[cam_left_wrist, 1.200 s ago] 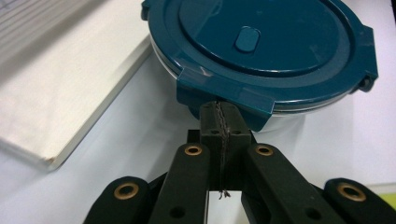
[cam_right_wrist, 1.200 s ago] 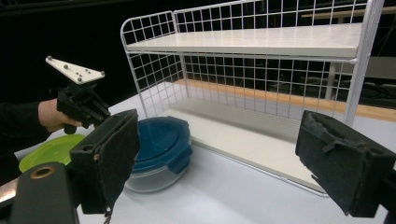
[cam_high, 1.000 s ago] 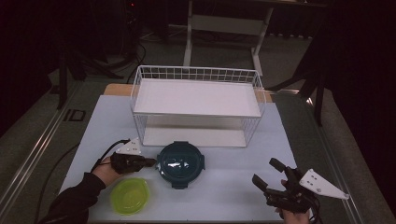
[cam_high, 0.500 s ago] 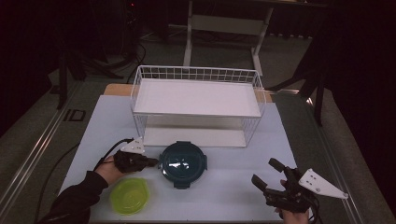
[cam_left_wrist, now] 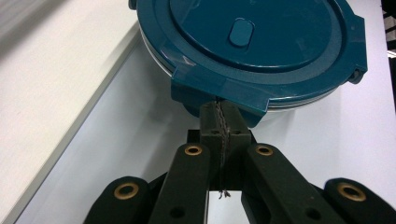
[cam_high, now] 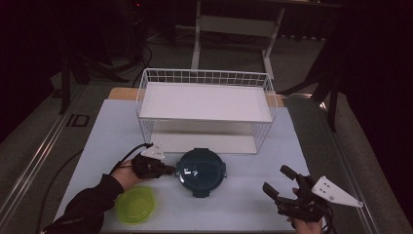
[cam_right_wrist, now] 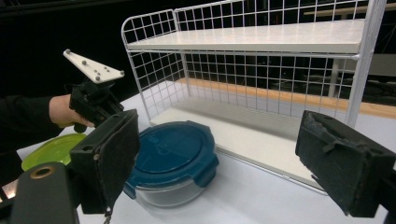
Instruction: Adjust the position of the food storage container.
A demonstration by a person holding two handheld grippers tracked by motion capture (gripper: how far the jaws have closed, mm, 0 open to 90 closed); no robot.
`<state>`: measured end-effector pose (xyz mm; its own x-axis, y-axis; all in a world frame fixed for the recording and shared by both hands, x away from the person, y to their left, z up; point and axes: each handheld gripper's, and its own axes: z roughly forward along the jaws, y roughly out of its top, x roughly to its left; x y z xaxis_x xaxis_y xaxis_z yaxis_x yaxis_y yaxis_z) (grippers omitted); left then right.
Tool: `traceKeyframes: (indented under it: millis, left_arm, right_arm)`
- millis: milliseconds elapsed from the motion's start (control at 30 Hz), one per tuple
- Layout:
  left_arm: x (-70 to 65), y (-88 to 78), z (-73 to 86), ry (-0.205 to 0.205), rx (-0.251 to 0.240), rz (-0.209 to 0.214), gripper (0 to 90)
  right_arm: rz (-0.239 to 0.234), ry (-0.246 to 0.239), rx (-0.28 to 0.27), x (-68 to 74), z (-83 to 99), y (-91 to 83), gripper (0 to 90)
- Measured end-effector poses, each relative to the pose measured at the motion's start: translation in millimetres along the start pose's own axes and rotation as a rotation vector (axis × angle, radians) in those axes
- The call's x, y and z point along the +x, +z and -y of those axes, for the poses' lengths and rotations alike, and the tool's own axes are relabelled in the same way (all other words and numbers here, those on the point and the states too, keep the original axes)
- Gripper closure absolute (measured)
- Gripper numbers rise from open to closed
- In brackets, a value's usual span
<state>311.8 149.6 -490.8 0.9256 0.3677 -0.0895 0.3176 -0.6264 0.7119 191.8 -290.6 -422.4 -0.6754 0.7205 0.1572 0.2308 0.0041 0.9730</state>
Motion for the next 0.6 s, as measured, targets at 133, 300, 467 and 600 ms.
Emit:
traceKeyframes:
  millis: [133,300,467,600]
  left_arm:
    - [-1.8,7.4,-8.1,0.015,0.010,0.019,89.0]
    - [-4.8,14.3,-15.5,0.038,0.022,0.037,89.0]
    - [-7.1,22.0,-23.6,0.048,0.029,0.048,89.1]
    - [-10.0,28.7,-29.3,0.060,0.025,0.057,89.0]
  right_arm:
    - [-0.001,-0.002,0.000,0.3,-0.1,-0.1,13.4]
    - [-0.001,-0.002,0.000,-0.6,0.3,-0.2,13.4]
    - [-0.003,-0.001,-0.001,-0.8,0.3,-0.6,13.4]
    - [-0.003,-0.002,-0.002,-0.9,0.1,-0.7,13.4]
